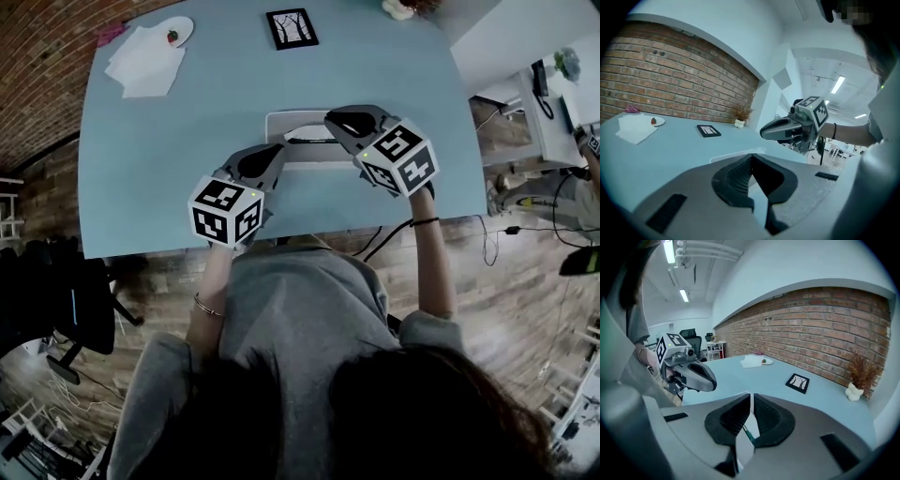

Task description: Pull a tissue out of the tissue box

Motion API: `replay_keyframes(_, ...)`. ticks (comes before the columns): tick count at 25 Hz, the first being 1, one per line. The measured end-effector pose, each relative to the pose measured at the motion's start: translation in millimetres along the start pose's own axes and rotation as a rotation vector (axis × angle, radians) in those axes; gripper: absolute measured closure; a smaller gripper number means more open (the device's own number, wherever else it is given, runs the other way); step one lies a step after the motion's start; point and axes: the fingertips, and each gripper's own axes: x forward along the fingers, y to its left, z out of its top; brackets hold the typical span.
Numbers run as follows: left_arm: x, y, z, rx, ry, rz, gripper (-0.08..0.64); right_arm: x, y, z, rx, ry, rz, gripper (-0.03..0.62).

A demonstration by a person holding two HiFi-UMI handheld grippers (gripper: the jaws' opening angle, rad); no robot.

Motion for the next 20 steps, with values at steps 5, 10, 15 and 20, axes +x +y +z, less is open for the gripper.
replay_keyframes(5,5.2,-0.6,-7.5,-0.019,0.015,0.048,0.557,8.4,-1.3,-5.3,-0.044,0.042,0.096,0.521)
replay_keyframes(10,5.7,-3.2,-13.8,-0.05,0.017,0.091,0.557,18.2,5.5,-17.9,-0.135,0.115,0.18,0.474)
replay_keyframes(15,5.5,-3.3,-19.3,-0.089,0.012,0.13,0.557,27.8,10.0,-34.0,-0.208,0.185,0.244,0.428)
replay_keyframes(20,5.0,-0.7,-21.9,-0.102,0.01,0.159,0.557,39.1,8.8,-41.7,-0.234,0.223,0.291,0.422)
